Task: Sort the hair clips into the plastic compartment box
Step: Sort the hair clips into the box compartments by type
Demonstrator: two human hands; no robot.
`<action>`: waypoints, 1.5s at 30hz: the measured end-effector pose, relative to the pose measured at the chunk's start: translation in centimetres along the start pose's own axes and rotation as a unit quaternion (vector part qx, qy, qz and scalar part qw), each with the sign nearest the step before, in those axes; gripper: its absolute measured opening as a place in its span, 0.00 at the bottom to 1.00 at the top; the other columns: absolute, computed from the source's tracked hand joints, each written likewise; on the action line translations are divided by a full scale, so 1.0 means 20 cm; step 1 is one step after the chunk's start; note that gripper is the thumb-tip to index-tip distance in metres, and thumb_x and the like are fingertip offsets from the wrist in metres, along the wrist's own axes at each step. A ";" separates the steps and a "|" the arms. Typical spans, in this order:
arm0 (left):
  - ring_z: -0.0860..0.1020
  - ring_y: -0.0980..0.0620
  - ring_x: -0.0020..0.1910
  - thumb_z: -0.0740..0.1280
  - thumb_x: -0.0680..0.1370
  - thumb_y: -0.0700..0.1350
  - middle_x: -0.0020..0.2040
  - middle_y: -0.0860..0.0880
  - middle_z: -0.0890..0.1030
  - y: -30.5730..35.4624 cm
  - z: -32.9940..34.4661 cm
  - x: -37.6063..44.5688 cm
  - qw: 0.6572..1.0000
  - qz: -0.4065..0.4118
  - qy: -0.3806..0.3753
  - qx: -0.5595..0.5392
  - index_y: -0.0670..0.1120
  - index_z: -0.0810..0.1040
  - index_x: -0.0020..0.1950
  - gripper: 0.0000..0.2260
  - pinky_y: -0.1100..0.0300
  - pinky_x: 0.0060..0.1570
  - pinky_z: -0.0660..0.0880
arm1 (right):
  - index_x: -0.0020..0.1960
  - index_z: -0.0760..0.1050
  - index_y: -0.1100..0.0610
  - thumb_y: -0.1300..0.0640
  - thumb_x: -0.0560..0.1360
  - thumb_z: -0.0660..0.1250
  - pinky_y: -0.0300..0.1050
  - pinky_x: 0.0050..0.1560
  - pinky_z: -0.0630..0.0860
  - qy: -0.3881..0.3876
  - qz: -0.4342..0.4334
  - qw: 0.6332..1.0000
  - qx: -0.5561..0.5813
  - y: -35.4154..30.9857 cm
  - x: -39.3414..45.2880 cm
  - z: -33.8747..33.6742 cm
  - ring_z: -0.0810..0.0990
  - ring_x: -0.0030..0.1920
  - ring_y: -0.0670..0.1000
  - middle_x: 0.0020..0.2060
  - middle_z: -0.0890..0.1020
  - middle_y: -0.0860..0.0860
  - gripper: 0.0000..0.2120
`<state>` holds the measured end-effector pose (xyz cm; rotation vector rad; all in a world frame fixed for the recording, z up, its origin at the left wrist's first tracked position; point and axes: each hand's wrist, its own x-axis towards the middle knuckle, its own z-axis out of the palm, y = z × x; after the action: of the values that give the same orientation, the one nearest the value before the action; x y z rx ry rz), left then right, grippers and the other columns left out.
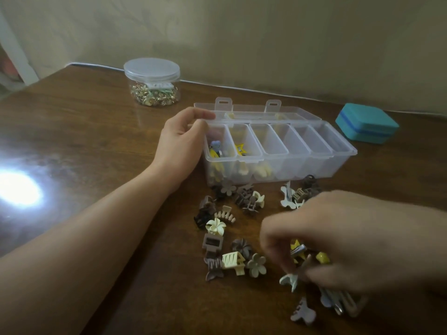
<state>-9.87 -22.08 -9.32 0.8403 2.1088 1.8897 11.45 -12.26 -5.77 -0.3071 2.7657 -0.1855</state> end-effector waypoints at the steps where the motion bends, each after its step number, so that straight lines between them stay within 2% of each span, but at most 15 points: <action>1: 0.78 0.67 0.39 0.60 0.78 0.40 0.37 0.56 0.85 0.00 0.00 0.00 1.000 0.000 0.000 0.001 0.52 0.81 0.52 0.13 0.65 0.42 0.73 | 0.47 0.73 0.41 0.49 0.71 0.69 0.37 0.35 0.72 0.071 0.008 0.996 0.050 0.00 -0.04 -0.09 0.73 0.32 0.40 0.38 0.77 0.38 0.07; 5: 0.79 0.68 0.39 0.60 0.78 0.39 0.37 0.57 0.84 0.00 0.00 0.00 1.000 -0.002 -0.003 -0.008 0.52 0.81 0.53 0.13 0.63 0.43 0.74 | 0.44 0.76 0.48 0.62 0.69 0.73 0.53 0.40 0.79 0.244 -0.050 0.908 0.337 0.05 -0.10 -0.27 0.79 0.41 0.55 0.42 0.81 0.46 0.11; 8: 0.78 0.70 0.38 0.60 0.78 0.38 0.39 0.56 0.83 0.00 0.00 0.01 1.000 -0.001 0.002 -0.006 0.52 0.82 0.52 0.13 0.67 0.39 0.73 | 0.42 0.75 0.57 0.69 0.67 0.74 0.46 0.44 0.79 0.372 -0.054 0.800 0.467 0.14 0.00 -0.26 0.78 0.43 0.54 0.42 0.81 0.52 0.11; 10: 0.78 0.70 0.37 0.60 0.78 0.38 0.41 0.56 0.82 0.00 0.00 0.00 1.000 0.004 0.004 0.000 0.51 0.82 0.52 0.13 0.72 0.35 0.73 | 0.42 0.75 0.60 0.70 0.66 0.73 0.44 0.43 0.79 0.447 0.020 0.765 0.464 0.18 0.07 -0.25 0.78 0.41 0.52 0.41 0.81 0.53 0.10; 15: 0.78 0.70 0.37 0.60 0.78 0.38 0.40 0.57 0.82 0.00 0.00 0.01 1.000 0.004 0.005 -0.003 0.50 0.82 0.52 0.13 0.74 0.35 0.73 | 0.43 0.80 0.56 0.63 0.70 0.73 0.39 0.39 0.79 0.500 0.223 0.794 0.263 0.22 0.19 -0.19 0.81 0.39 0.49 0.40 0.83 0.51 0.05; 19: 0.77 0.72 0.36 0.60 0.78 0.38 0.38 0.59 0.82 0.01 0.00 0.00 1.000 0.002 0.011 -0.002 0.51 0.82 0.51 0.13 0.74 0.35 0.72 | 0.42 0.80 0.54 0.60 0.72 0.72 0.35 0.38 0.78 0.572 0.211 0.760 0.225 0.17 0.08 -0.22 0.81 0.38 0.47 0.37 0.83 0.48 0.02; 23: 0.77 0.73 0.37 0.60 0.78 0.38 0.41 0.57 0.82 0.02 0.00 -0.01 1.000 -0.005 0.004 0.002 0.50 0.82 0.53 0.13 0.68 0.38 0.73 | 0.44 0.79 0.48 0.55 0.73 0.72 0.45 0.38 0.80 0.596 0.132 0.761 0.220 0.05 -0.14 -0.30 0.81 0.37 0.49 0.38 0.83 0.50 0.03; 26: 0.76 0.75 0.37 0.59 0.78 0.38 0.41 0.58 0.81 0.03 0.00 -0.01 1.000 -0.008 0.006 0.004 0.50 0.81 0.53 0.13 0.66 0.40 0.70 | 0.47 0.78 0.42 0.46 0.71 0.69 0.49 0.37 0.79 0.498 0.105 0.844 0.171 -0.06 -0.29 -0.27 0.81 0.38 0.51 0.41 0.83 0.47 0.06; 29: 0.75 0.75 0.37 0.60 0.78 0.39 0.40 0.60 0.81 0.02 0.01 -0.01 1.000 -0.006 0.009 0.008 0.51 0.82 0.53 0.13 0.66 0.40 0.70 | 0.45 0.77 0.45 0.48 0.74 0.69 0.36 0.36 0.73 0.279 0.142 0.945 0.094 -0.07 -0.30 -0.08 0.80 0.33 0.40 0.32 0.81 0.40 0.02; 30: 0.75 0.75 0.37 0.60 0.78 0.39 0.41 0.59 0.82 0.02 0.01 -0.01 1.000 -0.004 0.008 0.008 0.51 0.82 0.54 0.13 0.66 0.40 0.70 | 0.45 0.76 0.44 0.50 0.75 0.69 0.32 0.39 0.71 0.231 0.151 0.958 0.084 -0.06 -0.29 0.01 0.78 0.33 0.34 0.31 0.80 0.37 0.02; 33: 0.76 0.73 0.38 0.60 0.78 0.40 0.46 0.54 0.83 0.01 0.00 -0.01 1.000 -0.005 0.005 0.016 0.51 0.81 0.53 0.13 0.70 0.38 0.71 | 0.56 0.70 0.34 0.48 0.74 0.70 0.29 0.49 0.73 0.229 0.147 0.961 0.043 -0.10 -0.35 0.16 0.72 0.48 0.32 0.47 0.75 0.32 0.15; 35: 0.78 0.67 0.44 0.60 0.78 0.41 0.47 0.49 0.84 0.01 0.00 0.00 1.000 -0.009 -0.001 0.014 0.53 0.81 0.53 0.13 0.67 0.40 0.71 | 0.54 0.70 0.36 0.50 0.70 0.74 0.32 0.50 0.75 0.274 0.126 0.953 0.008 -0.16 -0.41 0.25 0.73 0.48 0.36 0.49 0.76 0.35 0.19; 37: 0.79 0.64 0.47 0.59 0.78 0.41 0.48 0.49 0.85 0.01 0.00 -0.01 1.000 -0.012 -0.008 0.009 0.53 0.81 0.54 0.13 0.66 0.42 0.71 | 0.50 0.74 0.41 0.47 0.70 0.74 0.36 0.45 0.76 0.314 0.119 0.942 0.019 -0.21 -0.40 0.29 0.75 0.46 0.40 0.48 0.78 0.36 0.12; 39: 0.77 0.72 0.41 0.59 0.78 0.40 0.47 0.53 0.83 0.01 0.00 -0.01 1.000 -0.007 0.000 0.018 0.52 0.81 0.54 0.13 0.71 0.39 0.72 | 0.48 0.75 0.42 0.47 0.71 0.69 0.38 0.45 0.74 0.342 0.123 0.931 0.013 -0.22 -0.38 0.31 0.76 0.45 0.43 0.48 0.79 0.36 0.07; 45: 0.75 0.75 0.35 0.60 0.79 0.39 0.45 0.57 0.80 0.02 0.00 -0.01 1.000 -0.002 0.005 0.013 0.50 0.81 0.54 0.12 0.71 0.37 0.72 | 0.47 0.80 0.46 0.51 0.71 0.68 0.37 0.46 0.69 0.380 0.141 0.914 0.027 -0.16 -0.34 0.29 0.73 0.45 0.40 0.43 0.77 0.35 0.05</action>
<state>-9.51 -22.18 -8.90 0.8324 2.1447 1.8724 20.34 -14.35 -8.35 0.2477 3.5134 -0.3718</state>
